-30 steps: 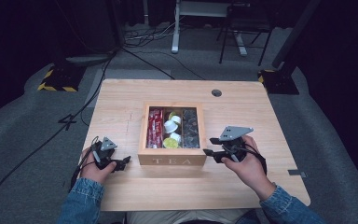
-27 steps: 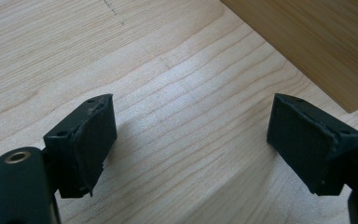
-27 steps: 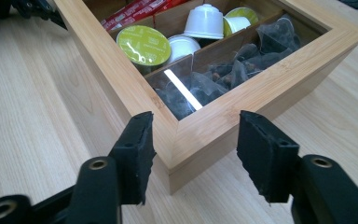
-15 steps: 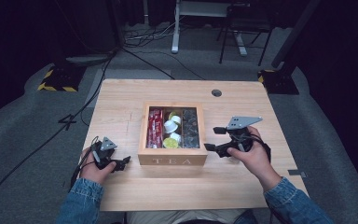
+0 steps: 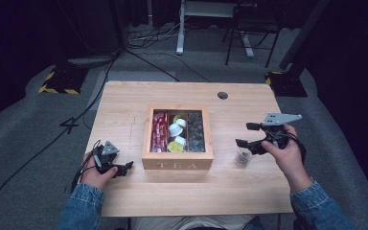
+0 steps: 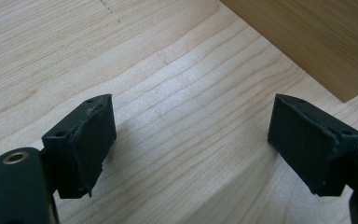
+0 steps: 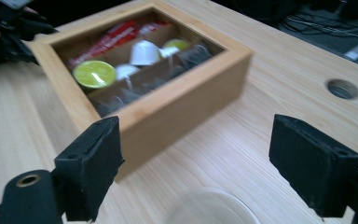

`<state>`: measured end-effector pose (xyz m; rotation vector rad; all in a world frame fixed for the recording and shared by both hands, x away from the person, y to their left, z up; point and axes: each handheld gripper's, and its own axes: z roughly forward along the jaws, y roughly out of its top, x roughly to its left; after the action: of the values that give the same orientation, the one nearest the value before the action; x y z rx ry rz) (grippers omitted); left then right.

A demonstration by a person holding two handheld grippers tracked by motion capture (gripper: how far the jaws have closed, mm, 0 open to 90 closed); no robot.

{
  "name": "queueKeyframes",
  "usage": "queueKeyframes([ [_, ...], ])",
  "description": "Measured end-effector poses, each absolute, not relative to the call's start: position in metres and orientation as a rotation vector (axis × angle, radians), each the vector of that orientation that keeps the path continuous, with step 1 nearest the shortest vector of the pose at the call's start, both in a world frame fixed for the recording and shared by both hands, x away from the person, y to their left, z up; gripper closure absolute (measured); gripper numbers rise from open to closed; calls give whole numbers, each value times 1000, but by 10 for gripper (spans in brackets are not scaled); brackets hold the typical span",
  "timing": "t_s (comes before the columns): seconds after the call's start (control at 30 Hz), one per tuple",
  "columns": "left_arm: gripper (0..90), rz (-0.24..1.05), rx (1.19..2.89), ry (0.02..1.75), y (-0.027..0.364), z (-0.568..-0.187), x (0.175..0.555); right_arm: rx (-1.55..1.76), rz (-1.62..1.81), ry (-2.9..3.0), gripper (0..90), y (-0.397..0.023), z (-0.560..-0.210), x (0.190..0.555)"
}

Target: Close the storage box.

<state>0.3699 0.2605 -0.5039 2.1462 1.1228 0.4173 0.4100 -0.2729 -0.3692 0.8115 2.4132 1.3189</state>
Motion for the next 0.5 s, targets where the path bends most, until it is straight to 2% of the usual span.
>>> queueKeyframes([
  [0.5,154,414,2140,1132,261,-504,372,1005,1136,2346,232,-352,-394,424],
])
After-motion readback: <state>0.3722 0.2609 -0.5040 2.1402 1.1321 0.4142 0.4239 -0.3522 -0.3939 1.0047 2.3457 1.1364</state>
